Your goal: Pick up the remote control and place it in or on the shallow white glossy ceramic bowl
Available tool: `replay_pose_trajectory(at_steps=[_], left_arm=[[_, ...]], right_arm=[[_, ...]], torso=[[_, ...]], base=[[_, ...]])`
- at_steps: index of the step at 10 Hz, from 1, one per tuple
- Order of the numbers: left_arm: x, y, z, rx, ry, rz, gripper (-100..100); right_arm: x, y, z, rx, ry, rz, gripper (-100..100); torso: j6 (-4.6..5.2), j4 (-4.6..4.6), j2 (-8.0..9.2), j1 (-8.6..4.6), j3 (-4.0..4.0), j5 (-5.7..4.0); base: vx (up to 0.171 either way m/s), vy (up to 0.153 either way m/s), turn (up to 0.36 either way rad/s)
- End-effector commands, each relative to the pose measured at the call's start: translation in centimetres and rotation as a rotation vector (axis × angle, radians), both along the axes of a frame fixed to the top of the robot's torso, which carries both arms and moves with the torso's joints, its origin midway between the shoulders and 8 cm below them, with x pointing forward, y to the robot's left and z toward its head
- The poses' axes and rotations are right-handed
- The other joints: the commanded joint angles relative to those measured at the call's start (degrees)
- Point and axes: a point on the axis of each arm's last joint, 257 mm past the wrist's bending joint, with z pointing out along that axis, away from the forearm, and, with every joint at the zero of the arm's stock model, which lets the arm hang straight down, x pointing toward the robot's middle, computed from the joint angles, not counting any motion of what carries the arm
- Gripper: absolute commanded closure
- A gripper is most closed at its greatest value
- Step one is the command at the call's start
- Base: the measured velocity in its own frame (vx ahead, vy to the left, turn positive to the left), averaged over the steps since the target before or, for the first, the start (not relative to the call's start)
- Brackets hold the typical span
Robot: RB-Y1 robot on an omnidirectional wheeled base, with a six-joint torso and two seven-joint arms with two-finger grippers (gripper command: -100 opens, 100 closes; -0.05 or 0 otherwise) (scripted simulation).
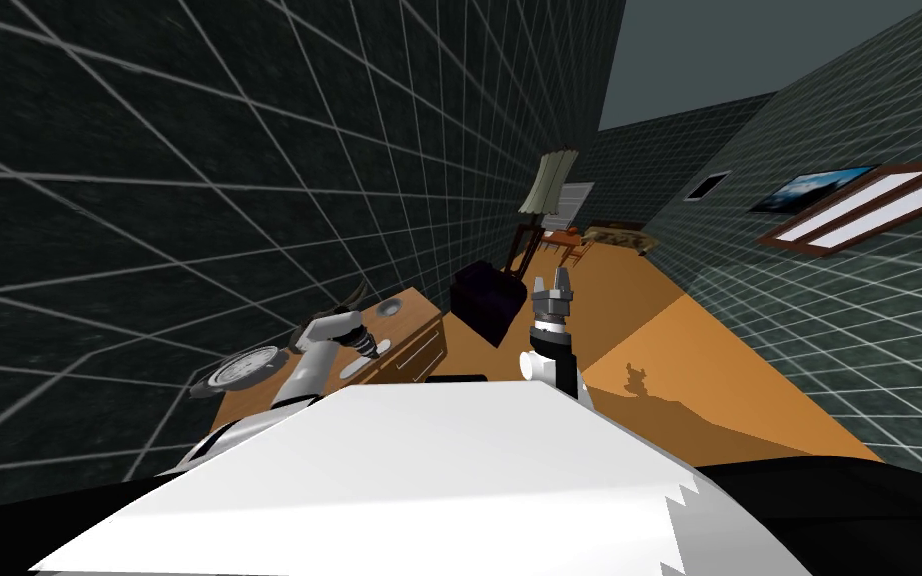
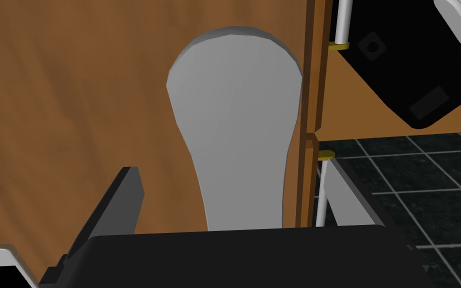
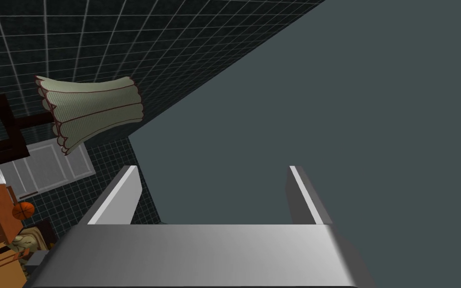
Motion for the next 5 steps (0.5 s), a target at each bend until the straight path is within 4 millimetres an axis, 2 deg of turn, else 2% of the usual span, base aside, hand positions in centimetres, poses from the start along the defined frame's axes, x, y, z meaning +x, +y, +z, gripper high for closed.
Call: replay_pose_trajectory(at_steps=[1,3,5], left_arm=[[0.7,-0.3,-0.4,0.000,-0.002,0.026,-100],[1.3,-0.7,-0.9,0.000,-0.001,0.050,-100],[1.9,-1.2,-1.4,0.001,0.000,0.073,-100]], right_arm=[[0.0,0.0,0.0,0.000,0.000,0.000,0],[0.0,0.0,0.0,0.000,0.000,0.000,0],[0.0,0.0,0.0,0.000,0.000,0.000,0]], torso=[[0.00,0.00,0.00,0.00,0.00,0.00],[-0.04,0.05,0.22,0.16,0.13,0.03],[-0.04,0.04,0.16,0.09,0.10,0.03]], base=[[-0.097,0.075,-0.189],[-0.097,0.089,-0.105],[-0.072,0.050,-0.125]])
